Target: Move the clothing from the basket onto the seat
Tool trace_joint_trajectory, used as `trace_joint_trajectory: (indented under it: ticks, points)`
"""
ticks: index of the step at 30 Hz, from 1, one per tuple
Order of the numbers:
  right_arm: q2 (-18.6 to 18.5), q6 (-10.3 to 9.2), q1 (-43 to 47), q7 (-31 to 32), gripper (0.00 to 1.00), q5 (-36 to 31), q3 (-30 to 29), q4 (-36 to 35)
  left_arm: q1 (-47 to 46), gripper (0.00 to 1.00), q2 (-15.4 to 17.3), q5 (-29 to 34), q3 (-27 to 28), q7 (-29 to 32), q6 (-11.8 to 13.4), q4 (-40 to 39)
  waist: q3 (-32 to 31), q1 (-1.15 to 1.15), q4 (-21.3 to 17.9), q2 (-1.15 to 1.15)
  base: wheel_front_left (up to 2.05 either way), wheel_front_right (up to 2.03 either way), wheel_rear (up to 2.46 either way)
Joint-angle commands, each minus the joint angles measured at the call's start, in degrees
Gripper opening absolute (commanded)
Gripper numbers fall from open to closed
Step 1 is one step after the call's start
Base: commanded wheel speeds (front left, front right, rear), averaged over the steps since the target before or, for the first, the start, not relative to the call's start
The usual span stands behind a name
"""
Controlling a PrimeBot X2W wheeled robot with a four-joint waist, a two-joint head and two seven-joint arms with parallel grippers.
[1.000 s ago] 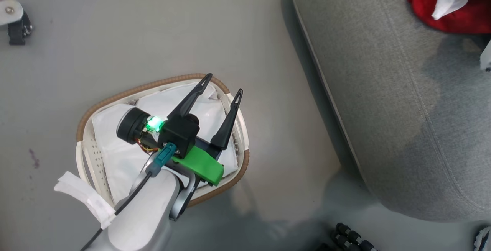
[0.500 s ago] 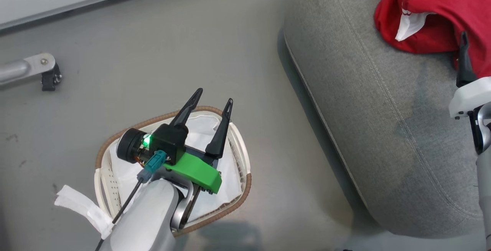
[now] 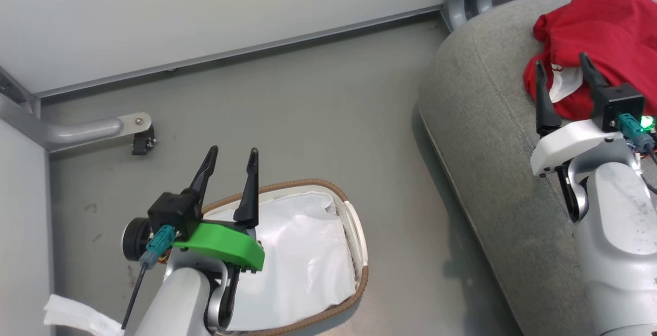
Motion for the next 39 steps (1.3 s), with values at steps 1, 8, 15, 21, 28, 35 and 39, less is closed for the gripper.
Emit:
trace_joint_trajectory:
  ticks: [1, 8, 15, 21, 28, 35, 39]
  points:
    - [0.18, -0.08, 1.33, -0.28, 1.00, 0.82, 0.26, 0.00, 1.90, 1.00, -0.08, -0.06, 1.01, -0.02, -0.19, 0.30, -4.56, 0.00, 4.35, 0.00, 0.00, 0.00, 0.00]
    - [3.55, -0.08, 7.34, -0.28, 1.00, 4.65, 4.03, -1.96, 7.15, 1.00, -0.40, 1.18, 7.02, -0.02, -1.09, 0.47, -7.49, 0.00, 7.50, 0.00, 0.00, 0.00, 0.00]
    - [3.99, -0.08, 14.70, -0.28, 1.00, 10.44, 7.23, -5.83, 11.79, 1.00, -0.90, 1.86, 11.55, -0.02, -2.01, -0.15, -9.11, 0.00, 9.22, 0.00, 0.00, 0.00, 0.00]
    - [4.00, -0.08, 21.28, -0.28, 1.00, 14.41, 9.81, -8.81, 15.49, 1.00, -1.06, 2.54, 13.16, -0.02, -2.98, -0.98, -9.99, 0.00, 9.58, 0.00, 0.00, 0.00, 0.00]
    - [4.06, -0.08, 26.34, -0.28, 1.00, 15.47, 10.31, -10.31, 18.79, 1.00, -1.47, 2.51, 14.76, -0.02, -3.41, -2.19, -10.62, 0.00, 9.46, 0.00, 0.00, 0.00, 0.00]
    - [4.07, -0.08, 28.17, -0.28, 1.00, 16.54, 10.13, -11.15, 19.57, 1.00, -1.56, 2.76, 15.06, -0.03, -3.57, -1.98, -10.96, 0.00, 9.34, 0.00, 0.00, 0.00, 0.00]
    - [4.06, -0.08, 28.26, -0.28, 1.00, 16.84, 10.05, -11.18, 19.41, 1.00, -1.58, 2.52, 15.12, -0.03, -3.71, -2.00, -11.05, 0.00, 9.31, 0.00, 0.00, 0.00, 0.00]
